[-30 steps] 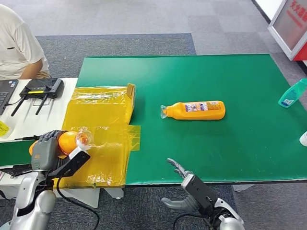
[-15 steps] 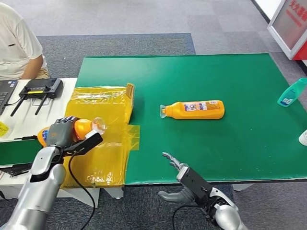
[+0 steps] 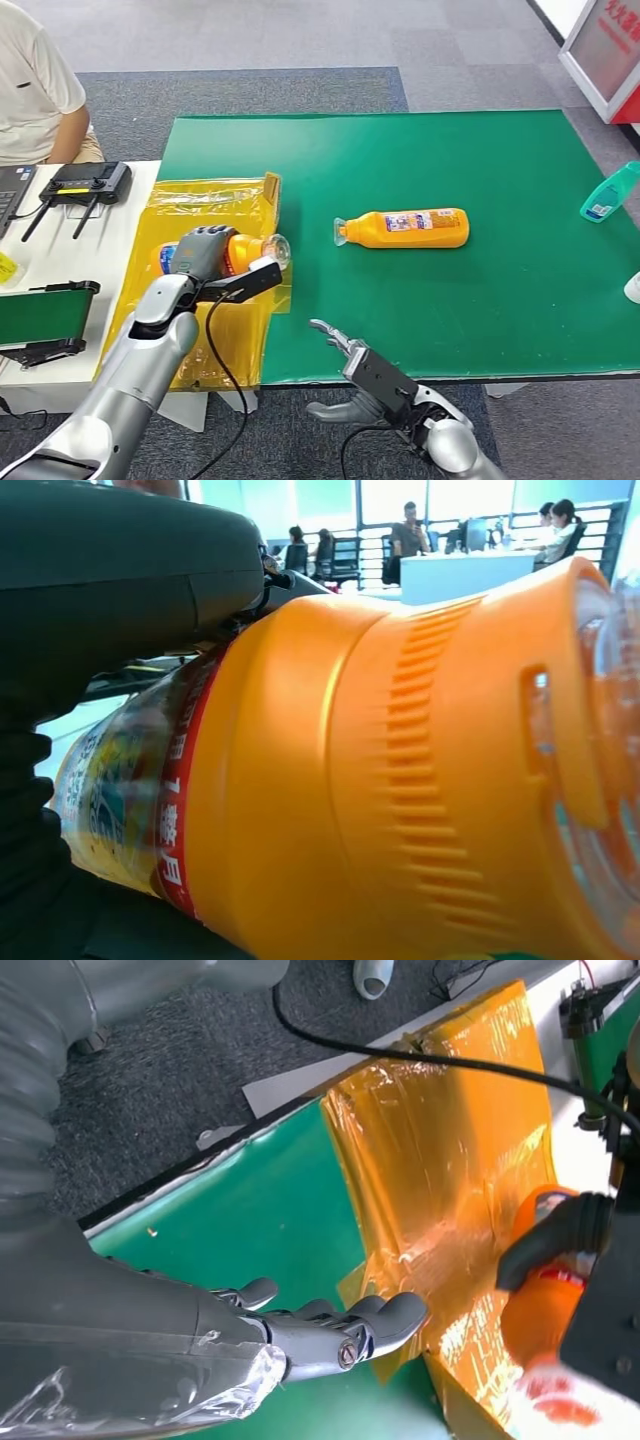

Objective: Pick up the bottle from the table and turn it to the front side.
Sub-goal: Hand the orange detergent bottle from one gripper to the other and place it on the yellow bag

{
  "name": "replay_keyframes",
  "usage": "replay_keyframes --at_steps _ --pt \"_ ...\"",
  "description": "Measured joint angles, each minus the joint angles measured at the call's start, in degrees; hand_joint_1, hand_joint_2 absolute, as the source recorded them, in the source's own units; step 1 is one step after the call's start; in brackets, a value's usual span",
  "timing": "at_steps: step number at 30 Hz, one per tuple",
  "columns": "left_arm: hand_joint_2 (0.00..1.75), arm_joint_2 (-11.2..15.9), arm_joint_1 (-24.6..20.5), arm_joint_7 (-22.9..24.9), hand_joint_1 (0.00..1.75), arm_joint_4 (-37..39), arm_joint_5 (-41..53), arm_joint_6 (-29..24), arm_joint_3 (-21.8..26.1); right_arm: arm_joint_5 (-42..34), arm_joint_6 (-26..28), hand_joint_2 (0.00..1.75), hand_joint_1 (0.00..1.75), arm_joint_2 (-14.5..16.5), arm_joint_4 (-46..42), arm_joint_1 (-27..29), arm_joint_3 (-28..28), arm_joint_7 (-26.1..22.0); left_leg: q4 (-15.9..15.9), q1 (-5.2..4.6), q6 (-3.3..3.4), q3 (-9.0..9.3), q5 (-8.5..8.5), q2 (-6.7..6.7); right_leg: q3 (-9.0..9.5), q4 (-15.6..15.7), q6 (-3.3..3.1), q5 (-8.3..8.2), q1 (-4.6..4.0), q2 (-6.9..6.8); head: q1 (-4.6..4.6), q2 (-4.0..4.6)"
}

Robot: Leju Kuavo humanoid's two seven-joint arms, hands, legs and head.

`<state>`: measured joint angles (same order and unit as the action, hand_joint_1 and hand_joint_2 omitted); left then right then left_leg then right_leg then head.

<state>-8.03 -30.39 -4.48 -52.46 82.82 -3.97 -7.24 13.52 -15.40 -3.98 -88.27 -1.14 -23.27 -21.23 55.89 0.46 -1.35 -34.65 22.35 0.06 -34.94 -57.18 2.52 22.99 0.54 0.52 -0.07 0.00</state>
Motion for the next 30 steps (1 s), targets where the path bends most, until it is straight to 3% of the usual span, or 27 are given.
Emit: replay_keyframes --at_steps 10,11,14,15,30 --pt "1.75 -3.0 -1.8 0.8 1.75 5.3 -0.2 1.5 -2.1 -0.2 -0.1 1.75 0.00 0.3 0.3 -0.8 -1.4 -0.2 0.0 0.00 0.00 -0.01 0.00 0.00 0.01 0.0 0.00 0.00 0.00 0.00 0.01 0.00" --pt "1.75 -3.1 -2.0 0.8 1.64 5.9 -0.3 1.4 -2.2 -0.2 -0.1 1.75 0.00 0.3 0.3 -0.9 -1.5 -0.2 0.0 0.00 0.00 -0.01 -0.01 0.00 0.01 0.0 0.01 -0.01 0.00 0.00 0.01 0.00" --pt "1.75 -3.4 -2.8 1.0 0.34 7.6 -1.1 1.7 -2.3 -0.2 0.0 1.75 0.00 0.3 0.4 -1.0 -1.7 -0.3 0.0 0.00 0.01 -0.01 -0.01 0.00 0.02 0.0 0.01 -0.01 0.00 0.00 0.01 0.00" --pt "1.75 -3.4 -3.1 1.3 0.00 8.3 -1.6 2.2 -2.3 -0.3 0.1 1.75 0.00 0.3 0.5 -1.0 -1.7 -0.3 0.0 0.00 0.00 -0.01 -0.01 0.00 0.02 0.0 0.01 -0.01 0.00 0.00 0.01 0.00" --pt "1.75 0.2 -2.1 2.6 0.00 13.1 -3.1 0.9 0.6 -1.0 1.1 1.75 0.00 0.2 -1.4 3.0 4.3 -0.8 0.0 0.00 0.00 -0.01 0.00 -0.01 0.03 0.0 0.00 0.00 -0.01 0.02 0.01 0.00"
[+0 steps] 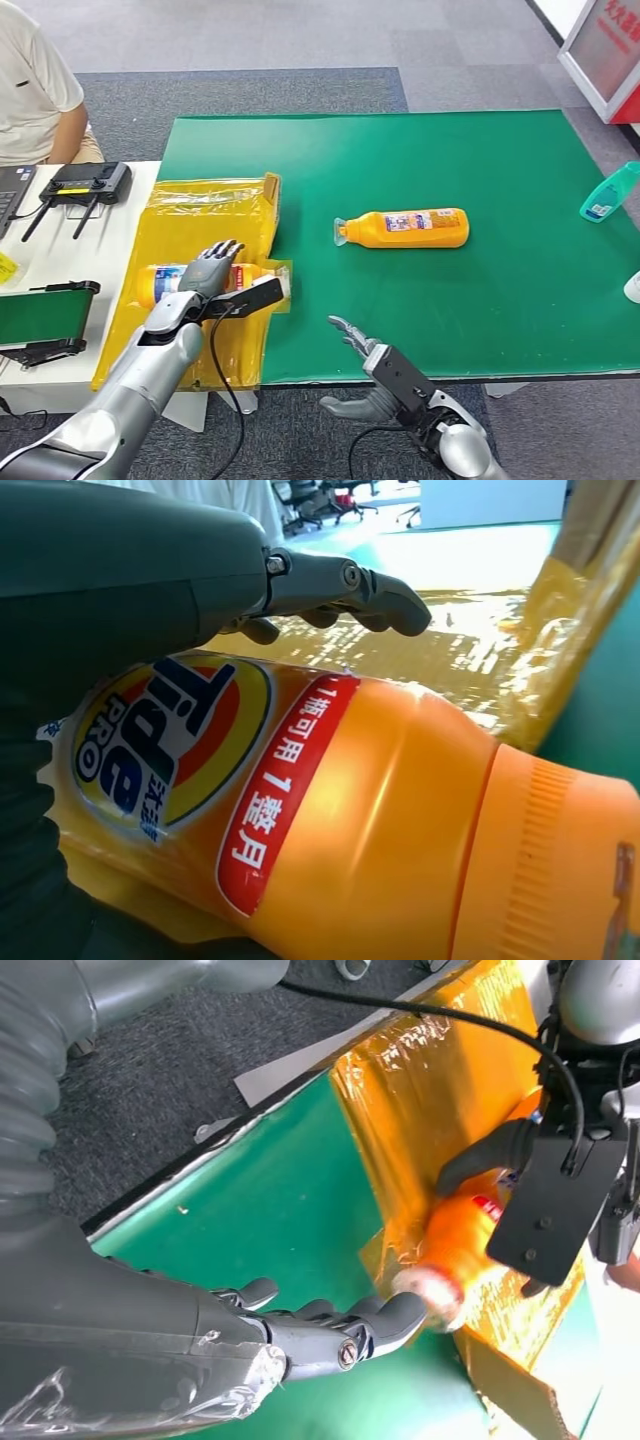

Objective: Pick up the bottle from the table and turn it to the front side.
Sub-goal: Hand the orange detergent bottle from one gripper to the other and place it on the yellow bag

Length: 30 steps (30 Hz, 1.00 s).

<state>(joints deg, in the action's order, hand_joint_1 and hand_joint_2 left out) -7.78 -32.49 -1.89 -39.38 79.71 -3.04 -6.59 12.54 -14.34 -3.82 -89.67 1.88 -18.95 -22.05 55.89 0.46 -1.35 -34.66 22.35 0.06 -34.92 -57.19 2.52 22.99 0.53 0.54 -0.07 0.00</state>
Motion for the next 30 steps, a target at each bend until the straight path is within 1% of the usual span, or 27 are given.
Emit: replay_keyframes --at_steps 6,13,18,22,30 --pt "1.75 2.1 1.2 -1.1 0.00 -2.2 0.2 0.4 0.9 0.3 0.9 1.75 0.00 0.0 -1.3 0.4 2.4 -0.3 0.0 0.01 -0.02 0.03 -0.03 0.00 0.01 0.0 -0.01 -0.01 -0.02 0.00 -0.01 0.00" --pt "1.75 2.9 2.6 -2.0 0.00 -4.9 -0.3 0.7 1.3 0.4 0.8 1.75 0.00 0.0 -1.8 0.4 3.5 -0.3 0.0 0.00 -0.02 0.03 -0.03 0.00 0.02 0.0 -0.01 -0.02 -0.02 0.00 0.01 0.00" --pt "1.75 3.3 4.7 -3.2 0.00 -11.2 -2.0 1.2 1.2 0.9 0.4 1.75 0.00 0.0 -1.8 0.6 3.6 -0.1 0.0 0.00 -0.02 -0.01 -0.03 0.00 -0.02 0.0 0.00 -0.01 -0.01 -0.01 0.00 0.00" --pt "1.75 3.5 5.1 -3.3 0.00 -17.3 -2.2 1.6 1.1 1.1 0.4 1.75 0.00 0.1 -1.8 0.9 3.6 -0.1 0.0 0.00 -0.01 -0.02 -0.02 0.01 -0.02 0.0 0.00 -0.01 -0.01 -0.01 0.00 0.00" --pt "1.75 3.7 6.1 -3.8 0.00 -24.0 -3.9 0.3 0.6 1.2 0.4 1.75 0.00 0.1 -1.8 1.4 3.6 0.0 0.0 0.00 -0.01 -0.01 -0.03 0.00 -0.03 0.0 0.00 -0.01 -0.02 -0.01 0.00 0.00"
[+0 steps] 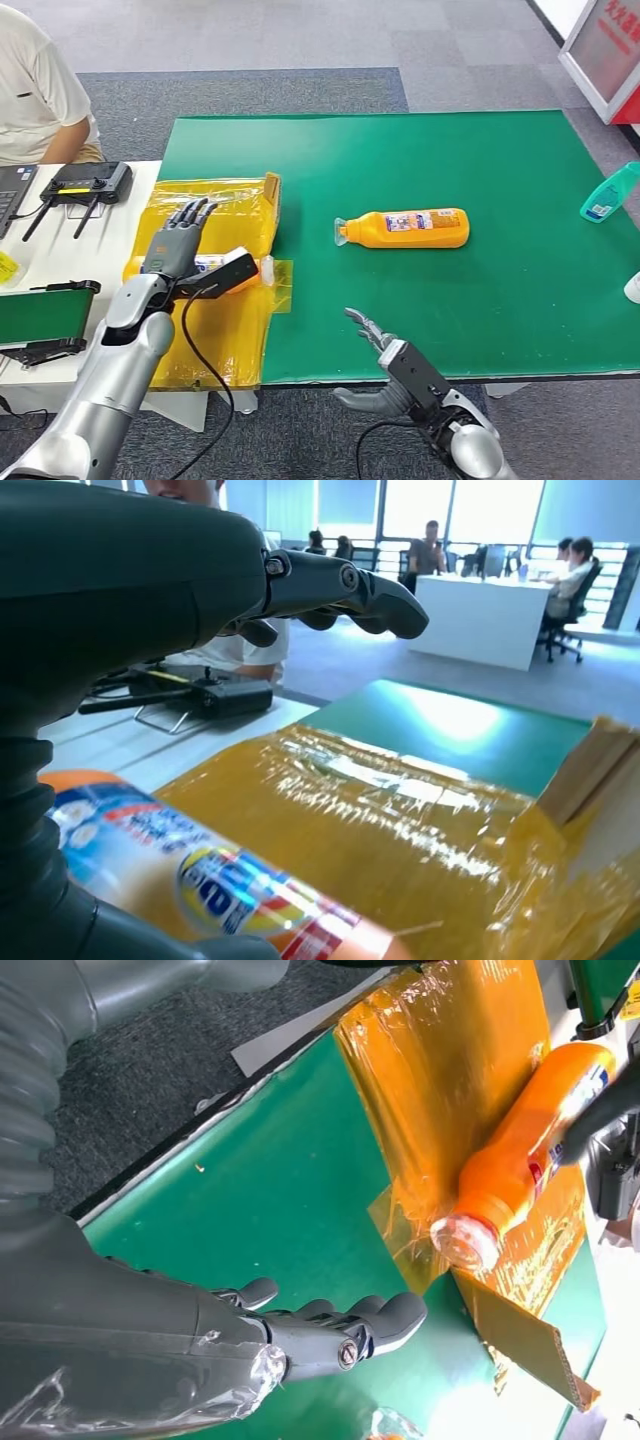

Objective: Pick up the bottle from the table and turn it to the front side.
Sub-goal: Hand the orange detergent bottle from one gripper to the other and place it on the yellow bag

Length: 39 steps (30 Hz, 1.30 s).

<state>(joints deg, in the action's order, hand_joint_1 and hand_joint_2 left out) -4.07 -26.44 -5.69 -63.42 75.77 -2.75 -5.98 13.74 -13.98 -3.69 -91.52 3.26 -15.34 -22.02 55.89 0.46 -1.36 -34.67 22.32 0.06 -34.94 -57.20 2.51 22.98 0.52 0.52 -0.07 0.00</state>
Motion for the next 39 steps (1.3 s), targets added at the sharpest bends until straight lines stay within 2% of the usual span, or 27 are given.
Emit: replay_keyframes --at_steps 7,11,16,22,25,28,33,39 --pt "1.75 -0.9 1.7 -2.6 0.00 -9.4 -9.0 -1.1 -0.2 0.4 0.5 1.75 0.00 0.3 -0.5 1.0 0.0 0.3 0.0 0.00 0.01 -0.01 0.02 0.00 0.00 0.0 0.01 0.01 0.01 0.00 0.00 0.00" --pt "1.75 -2.3 4.7 -6.1 0.00 -18.0 -20.2 0.8 -0.5 0.6 1.1 1.75 0.00 0.4 -1.6 2.2 0.0 0.7 0.0 0.00 0.02 -0.01 0.04 0.00 -0.01 0.0 0.00 0.03 0.02 0.01 0.00 0.00" --pt "1.75 -3.7 12.0 -9.9 0.00 -30.8 -37.5 5.0 -2.0 0.8 2.3 1.75 0.00 0.4 -4.4 4.3 0.1 1.0 0.0 -0.01 0.02 -0.01 0.11 -0.01 -0.02 0.0 -0.02 0.09 0.02 0.01 0.01 0.00" --pt "1.75 -4.1 24.6 -13.9 0.00 -41.6 -52.9 8.8 -2.6 -1.4 2.6 1.75 0.00 0.4 -8.3 7.2 0.8 0.6 0.0 -0.01 0.04 -0.01 0.23 -0.01 -0.02 0.0 -0.03 0.25 0.01 0.01 0.00 0.00" --pt "1.75 -4.2 30.2 -14.5 0.00 -44.0 -59.7 11.7 -2.5 -4.2 1.8 1.75 0.00 0.4 -10.0 8.6 1.6 0.0 0.0 -0.01 0.06 -0.01 0.27 -0.01 -0.01 0.0 -0.03 0.28 0.01 0.01 0.00 0.00" --pt "1.75 -4.5 34.3 -15.1 0.00 -45.2 -62.0 13.1 -2.3 -6.4 1.3 1.75 0.00 0.4 -11.4 10.0 2.9 -0.5 0.0 -0.01 0.07 -0.01 0.29 -0.01 -0.01 0.0 -0.02 0.30 0.02 0.00 0.01 0.00" --pt "1.75 -4.7 38.9 -15.7 0.00 -45.4 -64.1 14.2 -2.9 -8.9 0.0 1.75 0.00 0.5 -13.3 12.2 7.3 -1.3 0.0 -0.02 0.10 0.00 0.31 -0.01 0.01 0.0 -0.01 0.29 0.04 0.01 0.01 0.00" --pt "1.75 -4.7 42.5 -16.6 0.00 -45.4 -66.7 14.7 -3.4 -7.8 -1.3 1.75 0.00 1.9 -15.2 14.1 12.5 -0.8 0.0 -0.01 0.09 0.01 0.33 -0.01 0.01 0.0 -0.02 0.29 0.03 0.01 -0.01 0.00"
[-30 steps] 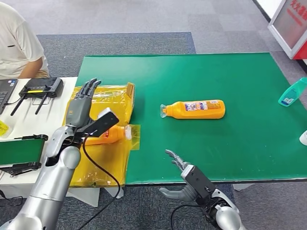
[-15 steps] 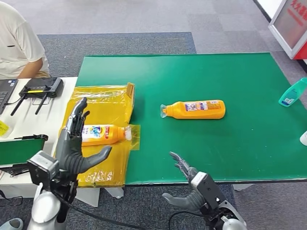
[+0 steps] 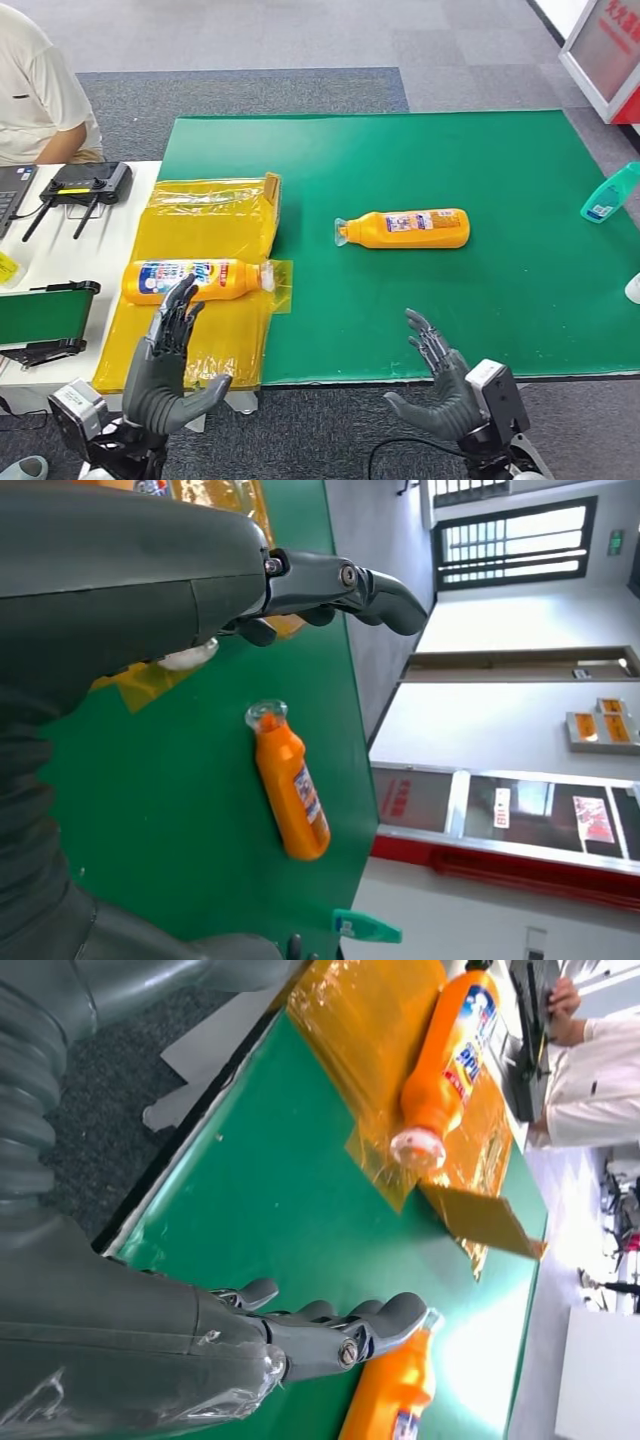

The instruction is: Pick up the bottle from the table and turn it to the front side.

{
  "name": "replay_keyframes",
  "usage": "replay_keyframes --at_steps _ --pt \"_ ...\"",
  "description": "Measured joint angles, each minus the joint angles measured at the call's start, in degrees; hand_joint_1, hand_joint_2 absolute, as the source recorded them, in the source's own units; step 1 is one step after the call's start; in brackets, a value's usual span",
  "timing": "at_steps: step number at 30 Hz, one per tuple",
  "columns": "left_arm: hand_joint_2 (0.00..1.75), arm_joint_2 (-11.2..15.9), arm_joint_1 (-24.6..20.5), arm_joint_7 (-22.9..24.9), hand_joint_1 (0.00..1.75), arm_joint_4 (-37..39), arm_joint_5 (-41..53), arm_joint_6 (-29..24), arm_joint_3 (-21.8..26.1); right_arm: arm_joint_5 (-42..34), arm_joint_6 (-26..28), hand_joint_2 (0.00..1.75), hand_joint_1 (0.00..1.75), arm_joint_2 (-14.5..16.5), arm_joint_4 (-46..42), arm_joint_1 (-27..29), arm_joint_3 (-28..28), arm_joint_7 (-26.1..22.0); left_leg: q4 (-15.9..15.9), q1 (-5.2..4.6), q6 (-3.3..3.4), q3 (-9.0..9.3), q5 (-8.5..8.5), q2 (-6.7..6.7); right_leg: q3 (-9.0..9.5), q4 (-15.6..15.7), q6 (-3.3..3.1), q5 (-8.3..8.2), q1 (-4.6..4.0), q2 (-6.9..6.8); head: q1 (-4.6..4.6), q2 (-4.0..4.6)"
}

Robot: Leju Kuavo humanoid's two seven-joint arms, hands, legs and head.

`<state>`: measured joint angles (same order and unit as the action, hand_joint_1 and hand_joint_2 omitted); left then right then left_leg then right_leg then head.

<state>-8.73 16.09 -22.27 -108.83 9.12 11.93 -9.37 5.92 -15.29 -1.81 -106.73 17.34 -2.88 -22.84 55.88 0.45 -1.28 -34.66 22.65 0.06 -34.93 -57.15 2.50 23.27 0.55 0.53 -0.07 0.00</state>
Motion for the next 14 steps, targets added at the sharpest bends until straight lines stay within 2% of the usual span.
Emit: replay_keyframes --at_steps 7,14 --pt "1.75 -0.9 3.6 -0.3 0.00 0.0 -1.7 0.3 0.0 4.9 0.7 1.75 0.00 2.8 -2.3 1.7 4.0 1.0 0.0 0.01 -0.01 0.00 0.01 0.00 0.00 0.0 -0.04 0.04 -0.02 0.00 0.01 0.00" --pt "1.75 -2.4 4.6 -0.4 0.00 0.0 -2.1 1.3 0.6 6.1 -0.6 1.75 0.00 4.9 -3.3 2.6 6.8 1.0 0.0 0.00 0.00 0.01 0.03 0.00 0.03 0.0 -0.03 0.04 0.00 -0.01 0.01 0.00"
